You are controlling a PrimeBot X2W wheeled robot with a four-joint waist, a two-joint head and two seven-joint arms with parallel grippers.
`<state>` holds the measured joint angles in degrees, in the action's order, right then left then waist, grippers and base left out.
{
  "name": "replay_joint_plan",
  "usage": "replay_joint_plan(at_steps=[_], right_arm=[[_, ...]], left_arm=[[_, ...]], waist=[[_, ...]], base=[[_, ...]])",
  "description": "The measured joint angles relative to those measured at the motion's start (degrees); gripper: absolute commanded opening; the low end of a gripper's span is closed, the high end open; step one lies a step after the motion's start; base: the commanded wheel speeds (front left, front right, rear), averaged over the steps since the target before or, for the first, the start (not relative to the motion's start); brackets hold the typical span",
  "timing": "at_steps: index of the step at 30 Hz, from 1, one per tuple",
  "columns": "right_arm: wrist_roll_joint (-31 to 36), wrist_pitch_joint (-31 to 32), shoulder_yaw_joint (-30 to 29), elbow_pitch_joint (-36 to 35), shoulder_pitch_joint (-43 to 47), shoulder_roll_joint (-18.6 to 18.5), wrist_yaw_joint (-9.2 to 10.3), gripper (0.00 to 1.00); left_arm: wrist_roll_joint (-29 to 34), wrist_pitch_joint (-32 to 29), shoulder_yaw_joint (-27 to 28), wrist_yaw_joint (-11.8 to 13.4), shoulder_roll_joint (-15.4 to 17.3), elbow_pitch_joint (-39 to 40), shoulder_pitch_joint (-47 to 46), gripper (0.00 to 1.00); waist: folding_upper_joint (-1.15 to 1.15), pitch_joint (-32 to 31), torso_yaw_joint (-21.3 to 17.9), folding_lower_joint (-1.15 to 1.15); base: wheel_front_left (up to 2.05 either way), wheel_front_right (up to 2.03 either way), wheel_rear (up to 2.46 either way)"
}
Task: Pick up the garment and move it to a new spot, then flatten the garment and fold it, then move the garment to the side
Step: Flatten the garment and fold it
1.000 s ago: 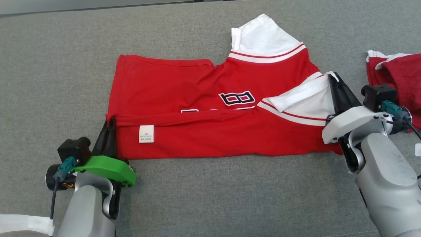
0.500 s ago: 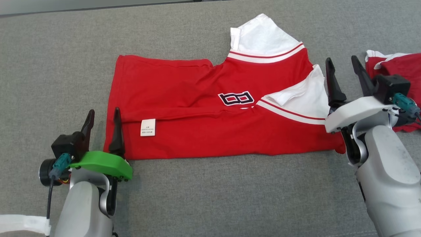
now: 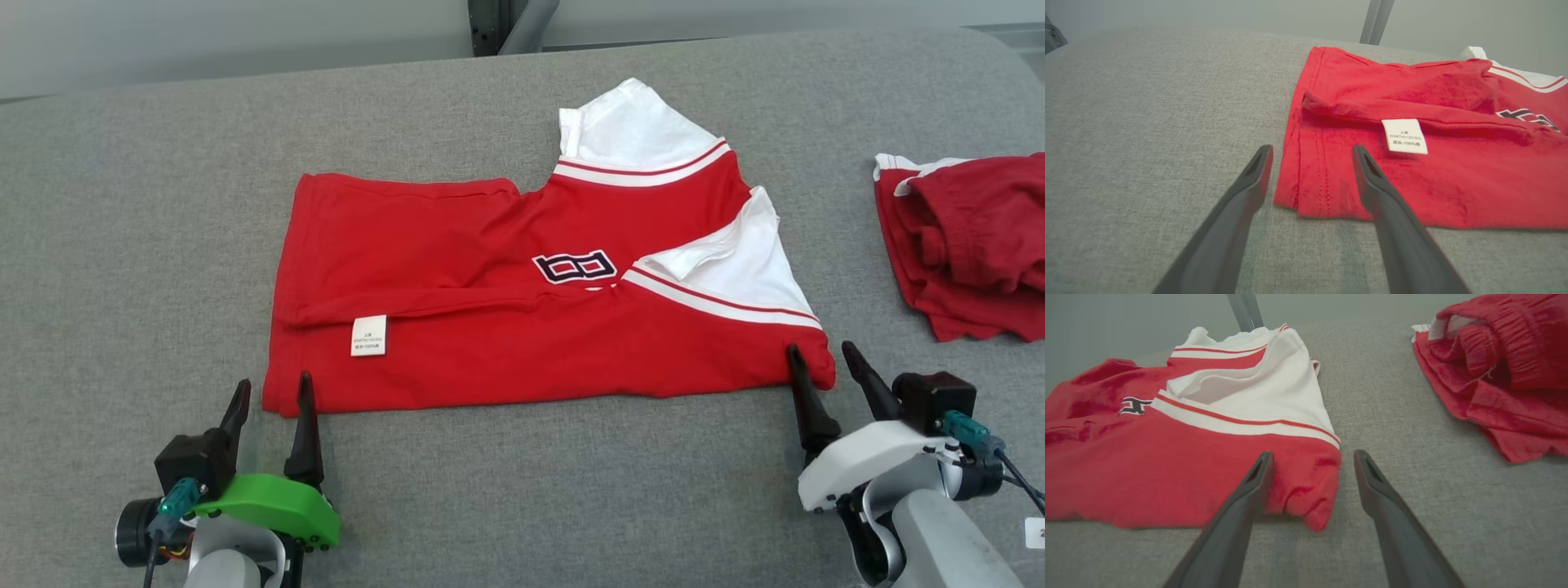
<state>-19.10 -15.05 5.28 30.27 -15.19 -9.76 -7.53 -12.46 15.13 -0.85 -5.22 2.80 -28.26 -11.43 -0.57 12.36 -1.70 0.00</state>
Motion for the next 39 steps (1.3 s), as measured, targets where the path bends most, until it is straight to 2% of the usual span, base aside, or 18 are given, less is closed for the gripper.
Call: replay_joint_plan(at_steps=[7,11,12,13,14,15,26,33,34,35,36,39], right_arm=[[-1.5,0.0,0.4,1.4,2.0,0.0,0.00,1.00],[-2.0,0.0,1.0,4.6,1.8,0.3,0.00,1.00],[-2.1,-0.1,1.7,5.2,1.6,0.4,0.01,0.89],[-2.3,-0.2,2.3,5.9,1.1,0.4,0.02,0.45],[-2.7,-0.2,2.9,6.3,0.6,0.3,0.03,0.45],[-2.8,-0.2,3.2,6.4,0.3,0.1,0.03,0.01],[-4.7,-0.2,5.6,3.5,-0.4,-1.5,-0.02,0.00],[-5.0,-0.1,6.8,1.6,-0.7,-1.9,-0.01,0.00],[-5.0,-0.1,6.9,1.4,-0.7,-2.0,-0.01,0.00],[-5.0,-0.1,6.9,1.2,-0.7,-2.0,-0.01,0.00],[-5.0,-0.1,6.9,1.1,-0.7,-2.1,-0.01,0.00],[-5.0,-0.1,6.8,0.9,-0.8,-2.1,-0.01,0.00]], left_arm=[[-0.5,0.0,-0.7,0.4,0.0,0.5,1.4,1.00],[-0.5,0.0,-1.2,0.4,0.0,0.6,1.3,1.00],[-0.5,0.0,-1.2,0.4,0.0,0.6,1.3,1.00],[-0.5,0.0,-1.2,0.4,0.0,0.6,1.2,1.00],[-0.5,0.0,-1.2,0.4,0.0,0.6,1.1,1.00],[-0.3,0.0,-1.2,0.3,0.0,0.6,1.0,1.00],[0.9,0.0,1.4,0.5,0.0,-0.6,-1.5,1.00],[0.2,0.0,2.3,0.5,0.0,-6.5,-3.2,1.00],[-0.2,0.1,2.3,0.5,0.0,-7.4,-3.6,0.80],[-0.4,0.2,2.2,0.3,0.0,-8.1,-4.0,0.22],[-0.5,0.2,2.0,0.2,0.1,-8.7,-4.4,0.00],[-1.5,0.2,0.9,-0.6,0.1,-10.1,-5.2,0.00]], waist=[[0.00,-0.5,-0.1,0.00],[0.00,0.0,0.5,0.00],[0.00,0.1,0.7,0.00],[0.00,0.2,0.8,0.00],[0.00,0.4,0.9,0.00],[0.00,0.5,1.0,0.00],[0.00,1.7,0.5,0.00],[0.00,3.0,-0.6,0.00],[0.00,3.2,-0.8,0.00],[0.00,3.3,-0.9,0.00],[0.00,3.5,-1.0,0.00],[0.00,3.6,-1.2,0.00]], base=[[0.00,0.00,0.00],[0.00,0.00,0.00],[0.00,0.00,0.00],[0.00,0.00,0.00],[0.00,0.00,0.00],[0.00,0.00,0.00],[0.00,0.00,0.00],[0.00,0.00,0.00],[0.00,0.00,0.00],[0.00,0.00,0.00],[0.00,0.00,0.00],[0.00,0.00,0.00]])
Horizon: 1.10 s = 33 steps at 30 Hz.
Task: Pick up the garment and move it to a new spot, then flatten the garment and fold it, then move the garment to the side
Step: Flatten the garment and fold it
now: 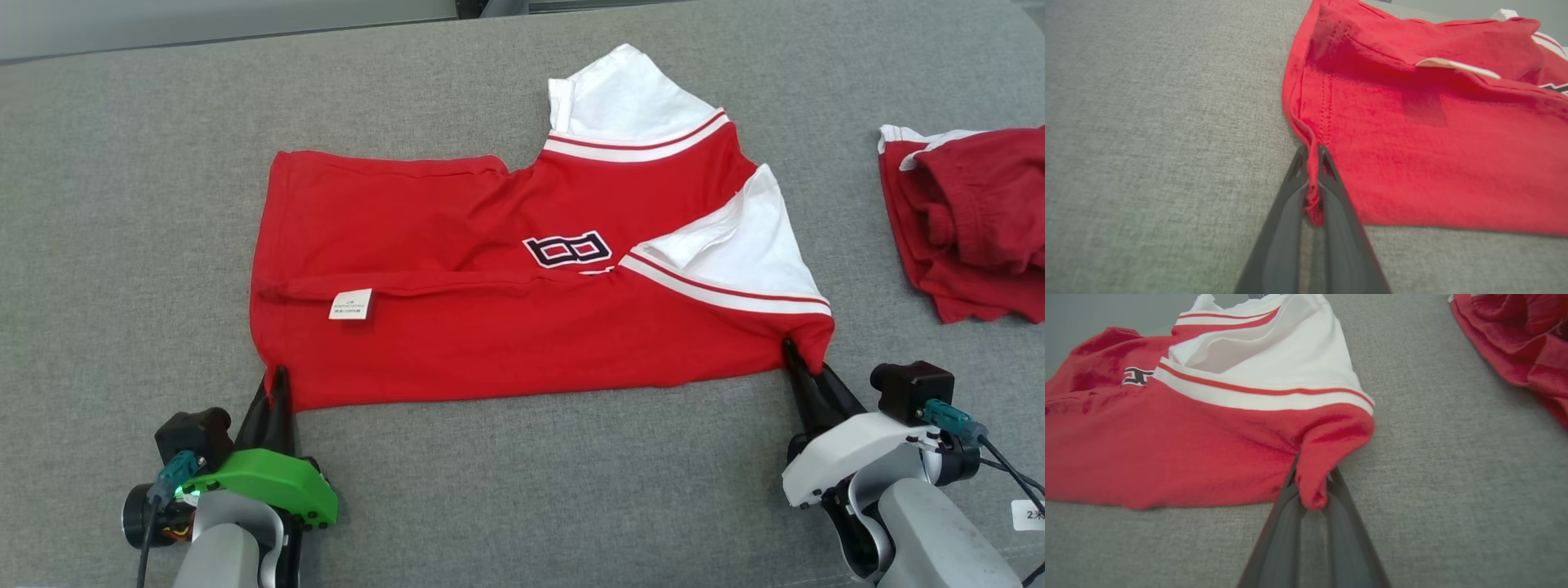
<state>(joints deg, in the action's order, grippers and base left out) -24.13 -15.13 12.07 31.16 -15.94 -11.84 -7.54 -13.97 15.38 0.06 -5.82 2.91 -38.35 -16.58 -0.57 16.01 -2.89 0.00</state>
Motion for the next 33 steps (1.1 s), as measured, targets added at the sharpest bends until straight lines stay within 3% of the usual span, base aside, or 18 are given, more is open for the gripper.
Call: replay_joint_plan(at_steps=[10,25,33], right_arm=[[-0.5,0.0,-0.2,1.9,2.0,0.7,0.00,0.00],[-5.7,0.0,3.4,2.7,13.2,-1.3,0.00,0.00],[-7.0,0.0,5.2,2.0,17.1,-1.4,0.00,0.00]], left_arm=[[-3.1,-0.1,-2.5,-1.3,-0.1,-1.5,3.1,0.00],[-0.2,-0.2,-1.7,-1.7,-0.1,-4.8,14.0,0.00],[0.0,-0.2,-1.2,-1.7,-0.1,-5.1,17.1,0.00]], waist=[[0.00,-4.6,0.4,0.00],[0.00,-16.7,1.0,0.00],[0.00,-19.8,1.3,0.00]], base=[[0.00,0.00,0.00],[0.00,0.00,0.00],[0.00,0.00,0.00]])
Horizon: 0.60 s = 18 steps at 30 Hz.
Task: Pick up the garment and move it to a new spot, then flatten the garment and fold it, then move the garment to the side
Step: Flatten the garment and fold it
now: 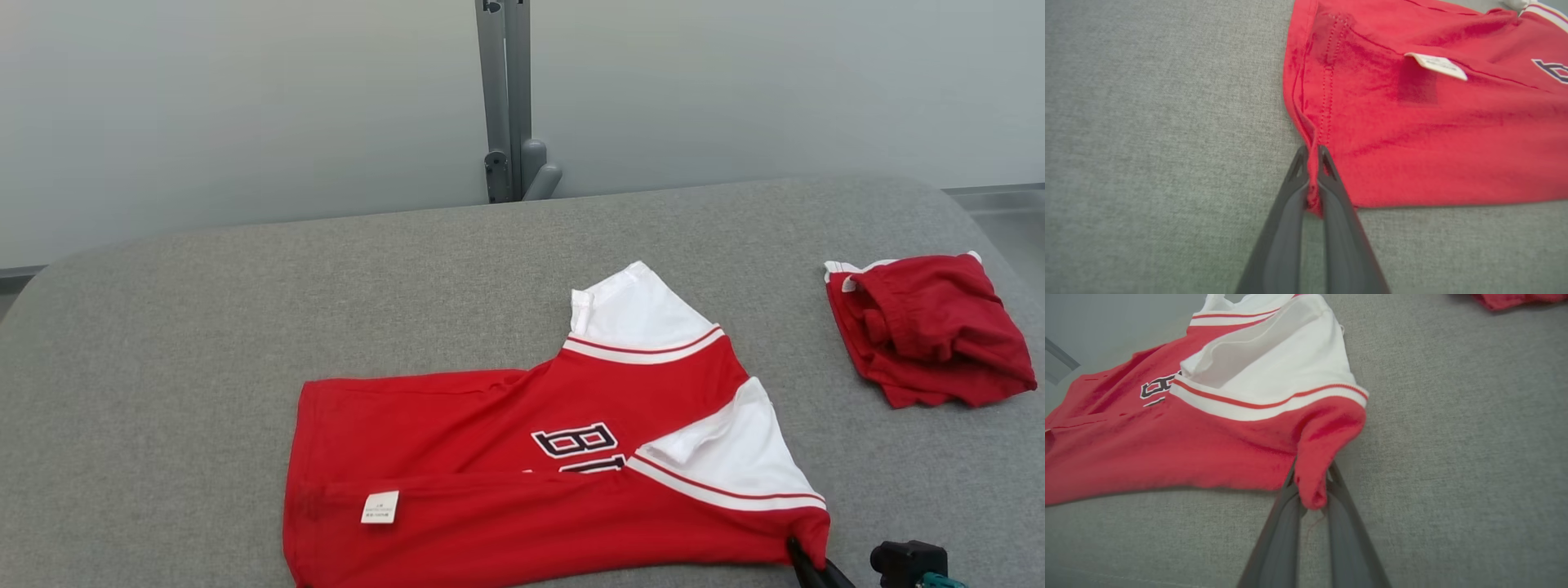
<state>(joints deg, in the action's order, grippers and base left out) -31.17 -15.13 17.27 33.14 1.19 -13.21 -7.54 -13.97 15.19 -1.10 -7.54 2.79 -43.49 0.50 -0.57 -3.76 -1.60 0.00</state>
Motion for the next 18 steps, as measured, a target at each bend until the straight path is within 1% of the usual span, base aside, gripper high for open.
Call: replay_joint_plan(at_steps=[4,5,6,7,13,18], right_arm=[[0.0,0.0,-0.5,-0.1,0.1,0.1,0.00,0.00],[0.2,0.0,-1.2,-0.2,0.0,0.1,0.00,0.63],[0.3,0.0,-1.7,-0.2,-0.2,0.1,0.00,1.00],[0.5,0.0,-2.3,-0.4,-0.3,0.1,0.00,1.00],[4.0,0.0,-7.7,-2.7,-3.0,-0.1,0.02,1.00],[6.4,0.0,-9.4,-3.9,-6.4,0.4,0.02,1.00]], left_arm=[[0.0,0.0,0.0,0.0,0.0,-0.1,0.2,0.00],[-0.1,0.0,-0.1,0.0,0.0,0.0,0.2,0.27],[-0.2,0.0,-0.1,0.0,0.0,0.4,0.2,0.81],[-0.2,0.0,0.0,0.0,0.0,0.9,0.1,1.00],[0.7,-0.1,0.9,0.2,0.0,5.2,-1.6,1.00],[1.8,-0.1,1.0,0.2,0.0,6.1,-5.0,1.00]], waist=[[0.00,0.5,0.0,0.00],[0.00,0.7,0.0,0.00],[0.00,0.9,0.0,0.00],[0.00,1.1,0.1,0.00],[0.00,3.0,0.4,0.00],[0.00,4.9,0.5,0.00]], base=[[0.00,0.00,0.00],[0.00,0.00,0.00],[0.00,0.00,0.00],[0.00,0.00,0.00],[0.00,0.00,0.00],[0.00,0.00,0.00]])
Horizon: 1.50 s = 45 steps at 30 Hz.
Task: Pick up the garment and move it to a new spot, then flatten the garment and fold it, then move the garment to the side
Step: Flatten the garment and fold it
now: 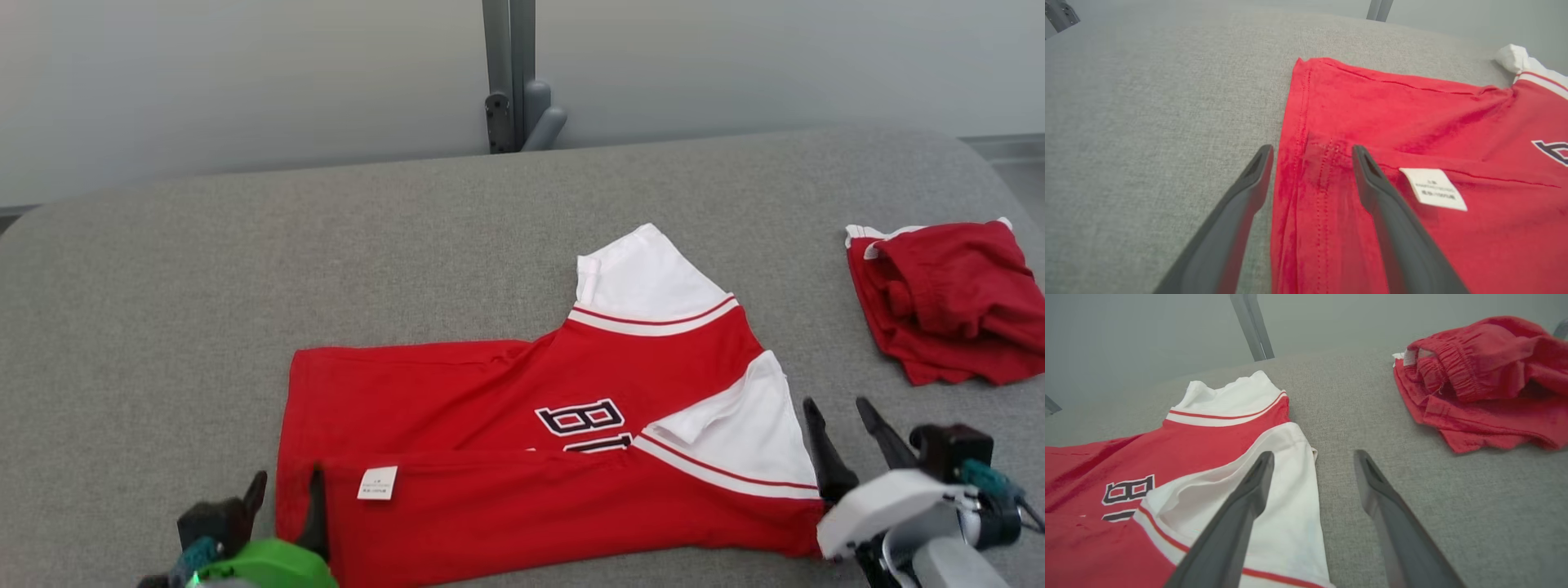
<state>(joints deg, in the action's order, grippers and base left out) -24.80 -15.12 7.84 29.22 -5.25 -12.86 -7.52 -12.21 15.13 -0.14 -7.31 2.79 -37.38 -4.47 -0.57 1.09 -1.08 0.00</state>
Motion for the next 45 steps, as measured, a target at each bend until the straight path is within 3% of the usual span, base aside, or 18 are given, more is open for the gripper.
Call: replay_joint_plan(at_steps=[6,16,28,29,31,37,45], right_arm=[[2.2,0.0,0.3,-0.6,-10.0,1.0,0.00,1.00],[3.8,0.0,6.3,2.7,-23.4,1.7,0.00,1.00],[3.3,0.0,8.1,5.7,-29.4,1.1,0.00,1.00],[3.2,0.0,8.1,6.2,-29.7,0.9,0.00,1.00],[3.2,0.1,8.1,7.8,-30.8,0.4,0.00,1.00],[3.2,3.7,9.0,13.1,-37.0,0.0,0.00,1.00],[2.1,14.3,11.6,22.2,-46.8,0.2,0.00,1.00]], left_arm=[[1.3,0.0,0.0,0.0,0.8,-3.5,-10.7,1.00],[1.7,-1.5,-2.2,-0.1,2.6,-15.5,-28.3,1.00],[1.7,-0.9,-3.9,1.1,2.1,-24.3,-34.4,0.98],[1.7,-0.6,-4.2,1.1,1.9,-24.4,-34.6,0.82],[1.7,-0.4,-5.1,0.9,1.6,-24.6,-34.9,0.00],[1.5,-0.3,-7.5,0.4,0.6,-24.1,-36.4,0.00],[0.3,-0.2,-11.1,0.2,0.1,-21.9,-38.7,0.00]], waist=[[0.00,4.3,0.0,0.00],[0.00,11.7,-0.3,0.00],[0.00,16.0,0.4,0.00],[0.00,16.1,0.7,0.00],[0.00,16.2,1.2,0.00],[0.00,17.4,2.6,0.00],[0.00,20.0,5.4,0.00]], base=[[0.00,0.00,0.00],[0.00,0.00,0.00],[0.00,0.00,0.00],[0.00,0.00,0.00],[0.00,0.00,0.00],[0.00,0.00,0.00],[0.00,0.00,0.00]])
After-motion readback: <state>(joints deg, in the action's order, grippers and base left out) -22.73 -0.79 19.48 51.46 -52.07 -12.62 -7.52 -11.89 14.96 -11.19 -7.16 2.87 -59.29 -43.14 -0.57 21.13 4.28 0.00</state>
